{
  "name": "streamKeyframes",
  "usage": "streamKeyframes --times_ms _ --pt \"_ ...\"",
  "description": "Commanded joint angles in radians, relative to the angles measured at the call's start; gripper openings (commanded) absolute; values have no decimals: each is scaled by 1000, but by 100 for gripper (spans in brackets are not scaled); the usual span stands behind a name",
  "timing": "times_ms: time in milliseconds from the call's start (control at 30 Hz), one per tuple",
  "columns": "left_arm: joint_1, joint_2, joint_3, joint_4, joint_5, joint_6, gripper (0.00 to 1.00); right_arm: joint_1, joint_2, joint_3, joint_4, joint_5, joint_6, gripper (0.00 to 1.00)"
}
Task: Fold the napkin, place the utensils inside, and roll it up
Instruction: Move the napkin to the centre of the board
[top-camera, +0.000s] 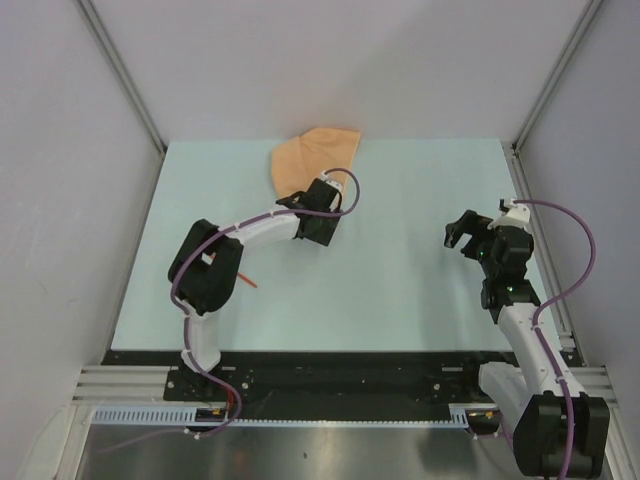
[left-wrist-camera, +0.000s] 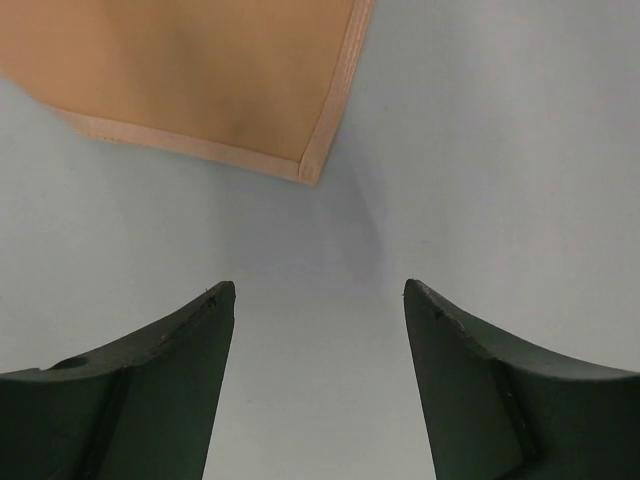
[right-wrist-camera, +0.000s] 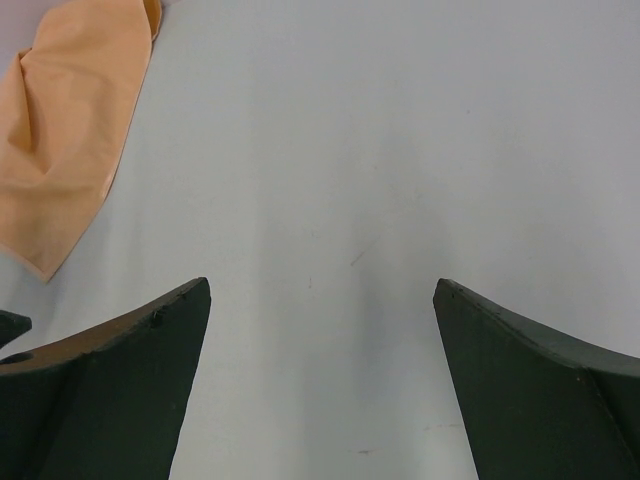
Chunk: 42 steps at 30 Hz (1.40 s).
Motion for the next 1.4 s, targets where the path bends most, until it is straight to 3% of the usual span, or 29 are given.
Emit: streamKeyframes --times_ms 0,333,467,633,1000,1267,1367 --pt "7 -24 -2 33 30 24 73 3 -9 48 3 -9 5 100" --pt "13 76 22 106 19 61 65 6 20 45 15 -44 32 100" --pt "26 122 72 120 23 62 55 7 17 43 10 -46 30 100" --pt "33 186 165 69 9 51 55 8 17 40 6 -49 35 100" --pt "75 232 179 23 110 22 54 8 28 43 9 -50 32 100" --pt "122 211 115 37 202 -8 29 10 25 43 3 -49 27 99" --pt "130 203 87 47 217 -12 11 11 39 43 10 -55 27 100"
